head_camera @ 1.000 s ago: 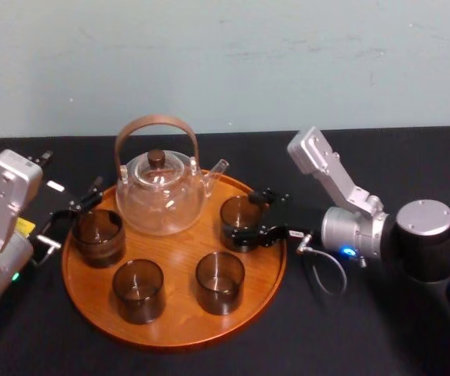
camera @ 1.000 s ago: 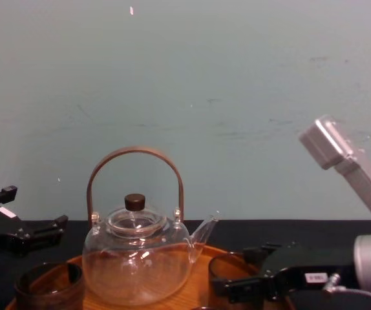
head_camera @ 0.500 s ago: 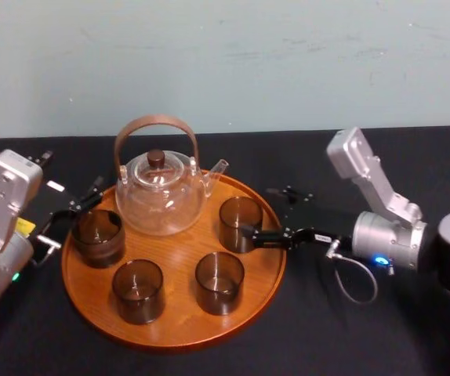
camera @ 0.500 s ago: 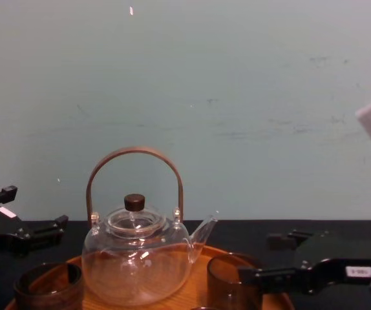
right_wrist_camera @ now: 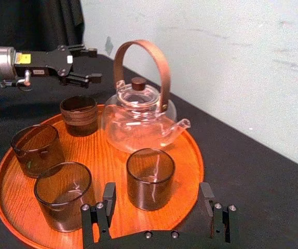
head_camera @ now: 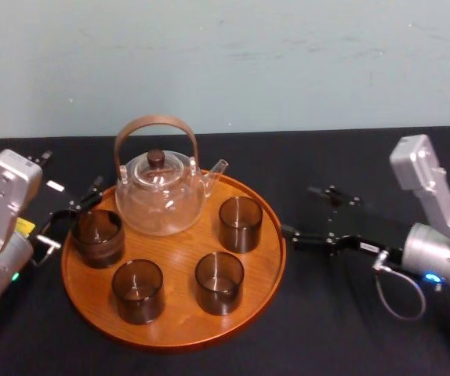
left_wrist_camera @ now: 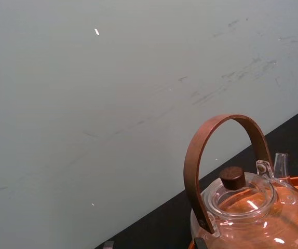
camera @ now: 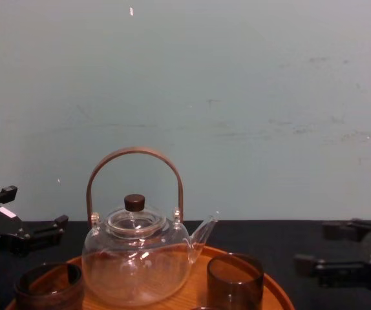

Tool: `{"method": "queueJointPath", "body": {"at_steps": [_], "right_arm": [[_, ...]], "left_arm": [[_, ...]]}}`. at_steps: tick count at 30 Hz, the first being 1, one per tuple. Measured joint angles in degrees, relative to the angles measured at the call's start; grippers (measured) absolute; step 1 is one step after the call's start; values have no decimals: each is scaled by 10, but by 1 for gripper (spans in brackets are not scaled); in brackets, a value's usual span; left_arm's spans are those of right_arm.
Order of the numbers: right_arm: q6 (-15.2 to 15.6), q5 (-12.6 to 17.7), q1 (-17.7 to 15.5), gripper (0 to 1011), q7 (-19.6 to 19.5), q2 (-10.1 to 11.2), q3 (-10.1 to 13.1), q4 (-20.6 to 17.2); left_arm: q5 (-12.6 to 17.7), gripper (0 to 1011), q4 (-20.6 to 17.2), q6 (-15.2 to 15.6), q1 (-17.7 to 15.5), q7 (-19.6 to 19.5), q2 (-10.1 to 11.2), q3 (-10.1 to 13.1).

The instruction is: Pick up the glass from the table and place it on the tray.

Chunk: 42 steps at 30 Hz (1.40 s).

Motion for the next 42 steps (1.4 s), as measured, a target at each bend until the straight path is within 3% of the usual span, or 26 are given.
{"method": "queueJointPath", "body": {"at_steps": [4,10,14,21,30,42], "right_arm": [[-12,8,-30,1002,-21,14,23,-22],[-30,8,-65,1002,-64,13,54,-41],[-44,-4,-92,1003,-114,-1,79,-52],[-58,-28,-118,1003,-177,-29,103,-57],[-67,-54,-122,1002,-222,-68,118,-43],[-62,-77,-102,1002,-222,-93,117,-19]], "left_arm": [[0,1001,0,0,0,0,0,0],[0,1001,0,0,0,0,0,0],[0,1001,0,0,0,0,0,0],[0,1001,0,0,0,0,0,0],[0,1001,0,0,0,0,0,0],[0,1001,0,0,0,0,0,0]]}}
